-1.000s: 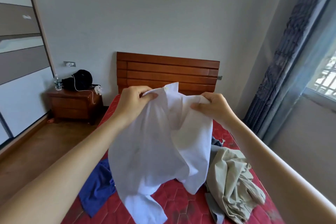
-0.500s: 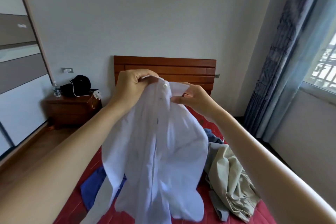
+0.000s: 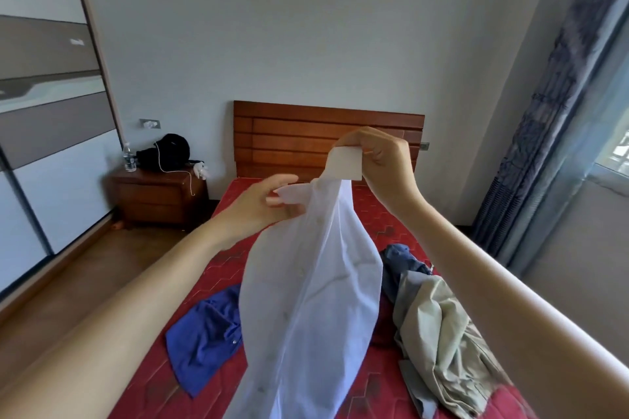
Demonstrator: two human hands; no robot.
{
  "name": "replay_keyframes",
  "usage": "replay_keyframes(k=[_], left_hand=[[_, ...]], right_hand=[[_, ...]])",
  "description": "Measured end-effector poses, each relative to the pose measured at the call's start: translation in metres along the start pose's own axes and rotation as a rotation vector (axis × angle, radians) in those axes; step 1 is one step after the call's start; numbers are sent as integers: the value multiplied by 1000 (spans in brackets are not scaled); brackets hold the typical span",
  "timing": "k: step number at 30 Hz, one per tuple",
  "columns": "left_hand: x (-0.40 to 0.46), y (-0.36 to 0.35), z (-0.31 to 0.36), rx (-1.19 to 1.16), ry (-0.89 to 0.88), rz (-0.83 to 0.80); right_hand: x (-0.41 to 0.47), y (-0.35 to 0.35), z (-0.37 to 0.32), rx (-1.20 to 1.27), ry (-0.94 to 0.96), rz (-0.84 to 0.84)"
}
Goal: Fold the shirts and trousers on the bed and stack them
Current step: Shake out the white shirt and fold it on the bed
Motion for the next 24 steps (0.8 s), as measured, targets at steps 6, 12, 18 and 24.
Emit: replay_keyframes(k=[6,12,18,24], left_hand=[[12,-33,1,152,-13,-76],[23,-5,15,-98,-166,420],[33,2,49,-186,-235,292],[34,-5,62,-561,-146,138]], right_hand=[[-11,13,-9,-78,70,0],[-40,48,-7,-189,147,-151],[-94,53,4,-306,153,-323],[-92,46,11,-224,-13,-35]])
Point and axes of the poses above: each hand's wrist, its own x-axis towards the middle knuckle, its own y-axis out of the back of the hand, z = x × y, the point moved 3 cm from there along x, towards the middle knuckle, and after that the axes turned 7 degrees about x, right-handed, at the moved point
